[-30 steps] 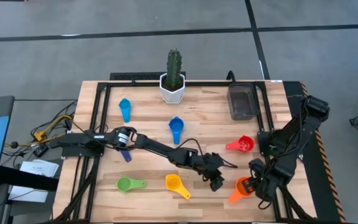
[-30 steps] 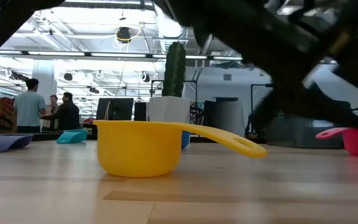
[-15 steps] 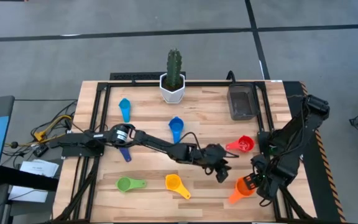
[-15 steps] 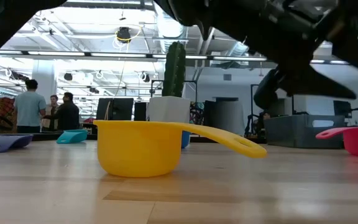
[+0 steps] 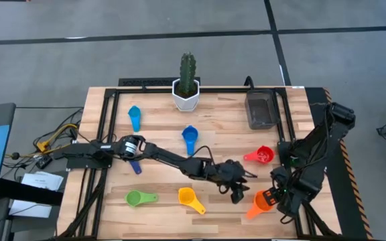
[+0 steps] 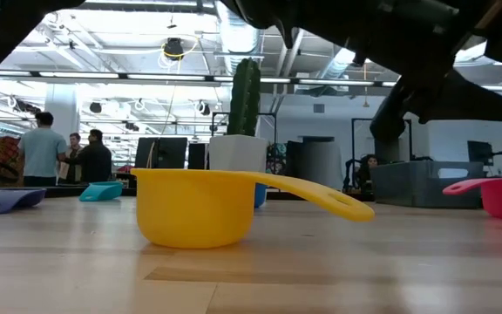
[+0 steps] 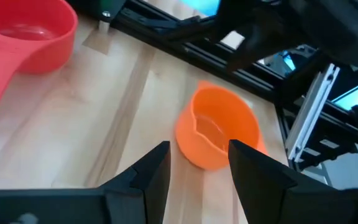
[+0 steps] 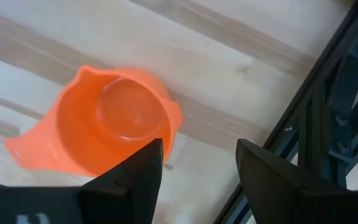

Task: Nest measuring cups in basket
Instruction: Move the orange measuring cup to the center of the table

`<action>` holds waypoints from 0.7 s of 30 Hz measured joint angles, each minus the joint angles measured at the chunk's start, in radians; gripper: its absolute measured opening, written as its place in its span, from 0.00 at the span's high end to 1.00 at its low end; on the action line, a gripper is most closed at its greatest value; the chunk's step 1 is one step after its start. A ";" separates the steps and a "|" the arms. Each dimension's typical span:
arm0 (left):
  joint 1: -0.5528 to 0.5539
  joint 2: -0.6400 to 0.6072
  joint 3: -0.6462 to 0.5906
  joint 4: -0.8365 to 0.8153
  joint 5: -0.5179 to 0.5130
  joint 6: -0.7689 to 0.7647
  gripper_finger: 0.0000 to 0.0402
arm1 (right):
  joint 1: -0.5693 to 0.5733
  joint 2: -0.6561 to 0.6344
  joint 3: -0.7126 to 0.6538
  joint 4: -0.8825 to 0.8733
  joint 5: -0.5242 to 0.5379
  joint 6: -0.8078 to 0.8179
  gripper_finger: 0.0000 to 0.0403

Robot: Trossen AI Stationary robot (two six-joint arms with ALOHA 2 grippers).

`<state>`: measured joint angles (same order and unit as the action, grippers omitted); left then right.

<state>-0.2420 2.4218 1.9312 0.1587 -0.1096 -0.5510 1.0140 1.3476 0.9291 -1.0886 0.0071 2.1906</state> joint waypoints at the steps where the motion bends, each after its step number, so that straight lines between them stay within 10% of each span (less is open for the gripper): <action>1: -0.006 0.000 0.000 -0.001 -0.004 0.005 0.62 | -0.002 0.000 0.000 -0.003 0.004 0.000 0.44; 21: -0.015 0.084 0.000 0.070 0.112 -0.106 0.62 | 0.001 0.087 -0.022 0.088 0.020 0.004 0.45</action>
<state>-0.2573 2.5057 1.9308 0.2284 0.0028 -0.6570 1.0149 1.4346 0.9071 -1.0008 0.0270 2.1944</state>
